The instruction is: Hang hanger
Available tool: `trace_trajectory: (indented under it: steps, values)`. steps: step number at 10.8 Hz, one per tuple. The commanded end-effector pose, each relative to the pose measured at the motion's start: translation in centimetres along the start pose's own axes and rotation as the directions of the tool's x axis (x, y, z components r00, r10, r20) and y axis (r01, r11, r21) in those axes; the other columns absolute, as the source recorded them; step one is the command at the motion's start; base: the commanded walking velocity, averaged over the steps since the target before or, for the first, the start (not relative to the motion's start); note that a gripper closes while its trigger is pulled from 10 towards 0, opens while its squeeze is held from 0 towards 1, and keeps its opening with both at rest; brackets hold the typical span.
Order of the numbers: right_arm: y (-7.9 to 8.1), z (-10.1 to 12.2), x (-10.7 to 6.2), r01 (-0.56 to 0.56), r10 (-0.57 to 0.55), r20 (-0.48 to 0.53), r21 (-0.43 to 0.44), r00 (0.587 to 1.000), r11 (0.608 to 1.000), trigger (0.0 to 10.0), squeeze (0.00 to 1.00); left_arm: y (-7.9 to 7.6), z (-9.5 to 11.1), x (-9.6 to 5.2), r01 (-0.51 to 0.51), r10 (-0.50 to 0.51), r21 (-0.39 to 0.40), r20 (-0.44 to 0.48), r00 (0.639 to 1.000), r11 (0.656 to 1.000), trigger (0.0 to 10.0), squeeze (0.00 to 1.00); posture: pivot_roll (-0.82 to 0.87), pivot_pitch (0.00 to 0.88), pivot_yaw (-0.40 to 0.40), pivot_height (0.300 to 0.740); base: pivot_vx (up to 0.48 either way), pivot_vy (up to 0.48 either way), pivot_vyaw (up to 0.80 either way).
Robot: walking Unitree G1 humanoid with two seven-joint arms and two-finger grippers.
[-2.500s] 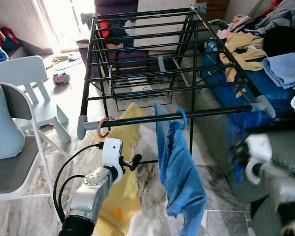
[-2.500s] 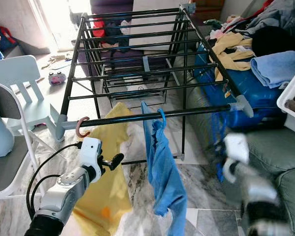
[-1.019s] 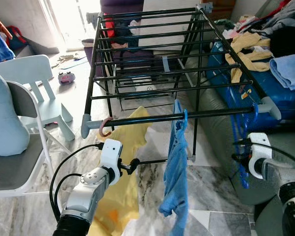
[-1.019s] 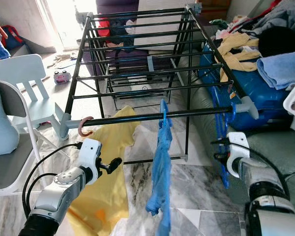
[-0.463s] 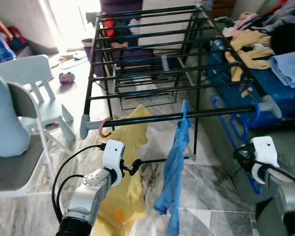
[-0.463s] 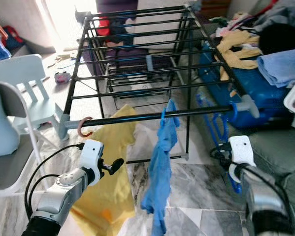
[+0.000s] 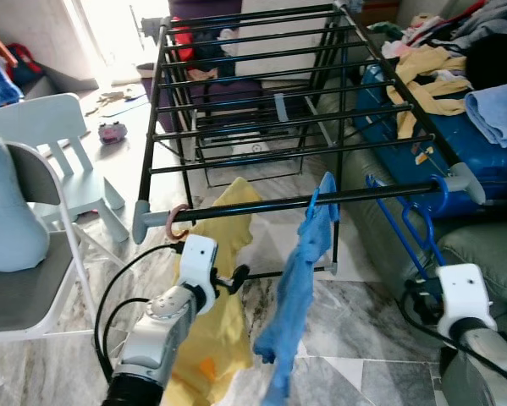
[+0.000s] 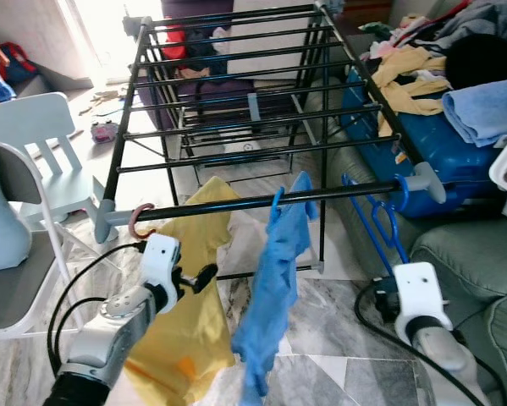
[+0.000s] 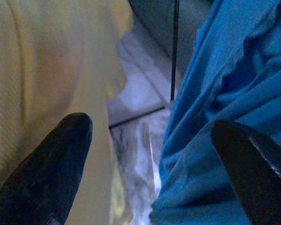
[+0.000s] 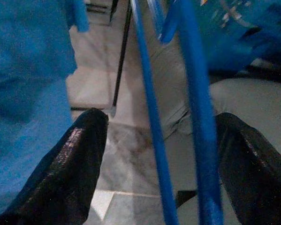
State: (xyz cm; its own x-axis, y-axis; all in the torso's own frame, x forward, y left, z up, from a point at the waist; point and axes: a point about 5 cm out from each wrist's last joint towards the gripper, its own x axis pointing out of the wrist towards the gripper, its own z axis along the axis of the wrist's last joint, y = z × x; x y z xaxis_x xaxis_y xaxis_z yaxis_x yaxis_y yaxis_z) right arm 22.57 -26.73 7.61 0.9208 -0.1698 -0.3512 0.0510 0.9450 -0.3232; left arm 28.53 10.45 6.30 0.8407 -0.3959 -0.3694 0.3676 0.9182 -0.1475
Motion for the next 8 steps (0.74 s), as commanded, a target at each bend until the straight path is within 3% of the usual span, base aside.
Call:
trace_trajectory:
  steps: [1, 5, 8]
  values:
    - [0.2, 0.6, -0.5, 0.029, -0.029, 0.035, -0.002, 0.999, 1.0, 10.0, 1.0, 0.5, 0.8, -0.3, -0.02, 0.02, -0.003, 0.05, 0.999, 1.0, 10.0, 0.0, -0.18, 0.0, 0.083, 0.74, 0.0, 0.0, 0.0]
    - [-0.1, 1.5, -0.6, 0.062, -0.061, 0.073, -0.016, 0.996, 0.998, 10.0, 1.0, 0.4, 0.7, -0.2, -0.029, 0.029, 0.006, 0.059, 0.998, 1.0, 10.0, 0.0, -0.19, 0.0, 0.075, 0.74, 0.0, 0.0, 0.0]
    - [-0.2, 2.0, -0.4, 0.056, -0.054, 0.087, -0.024, 0.995, 0.998, 10.0, 1.0, 0.3, 0.6, -0.3, -0.026, 0.026, 0.003, 0.063, 0.998, 1.0, 10.0, 0.0, -0.18, 0.0, 0.067, 0.74, -0.3, 0.0, 0.0]
